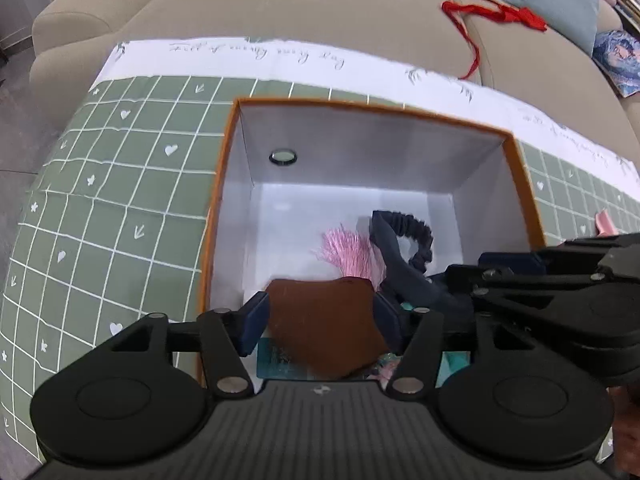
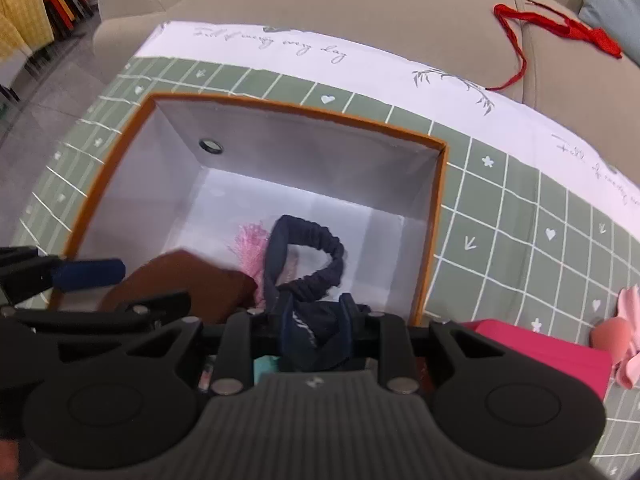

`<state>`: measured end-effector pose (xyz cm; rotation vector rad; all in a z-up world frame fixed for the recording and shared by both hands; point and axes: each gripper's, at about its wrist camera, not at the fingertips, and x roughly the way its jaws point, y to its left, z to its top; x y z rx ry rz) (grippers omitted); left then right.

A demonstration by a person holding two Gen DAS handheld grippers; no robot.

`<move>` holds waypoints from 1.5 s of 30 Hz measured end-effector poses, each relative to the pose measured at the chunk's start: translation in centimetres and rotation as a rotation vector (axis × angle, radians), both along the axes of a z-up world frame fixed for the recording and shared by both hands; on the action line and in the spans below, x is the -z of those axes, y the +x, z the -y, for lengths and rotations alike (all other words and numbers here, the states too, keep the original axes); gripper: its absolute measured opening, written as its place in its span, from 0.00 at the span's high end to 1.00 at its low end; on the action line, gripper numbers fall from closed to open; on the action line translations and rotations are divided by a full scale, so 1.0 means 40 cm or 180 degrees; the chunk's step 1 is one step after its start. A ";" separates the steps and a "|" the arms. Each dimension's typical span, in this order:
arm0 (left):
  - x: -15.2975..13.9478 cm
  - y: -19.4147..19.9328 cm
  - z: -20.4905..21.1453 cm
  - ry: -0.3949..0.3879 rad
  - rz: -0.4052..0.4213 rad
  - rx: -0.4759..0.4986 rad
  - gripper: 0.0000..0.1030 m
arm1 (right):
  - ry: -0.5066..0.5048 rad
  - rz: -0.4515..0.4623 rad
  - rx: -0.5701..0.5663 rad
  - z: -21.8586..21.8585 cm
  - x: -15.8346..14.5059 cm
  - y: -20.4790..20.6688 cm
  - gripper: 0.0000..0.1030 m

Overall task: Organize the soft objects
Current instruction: 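Lower the leather piece with the left gripper while the right lowers the headband into the box, then open both grippers and move them back over the pink ball and cloth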

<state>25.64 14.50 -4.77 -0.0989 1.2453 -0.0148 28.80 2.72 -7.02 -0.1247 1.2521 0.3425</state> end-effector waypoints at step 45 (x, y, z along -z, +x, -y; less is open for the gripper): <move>-0.321 -0.031 0.255 -0.0092 0.0753 0.0483 0.19 | 0.0326 0.1132 0.0460 0.283 -0.307 -0.076 0.35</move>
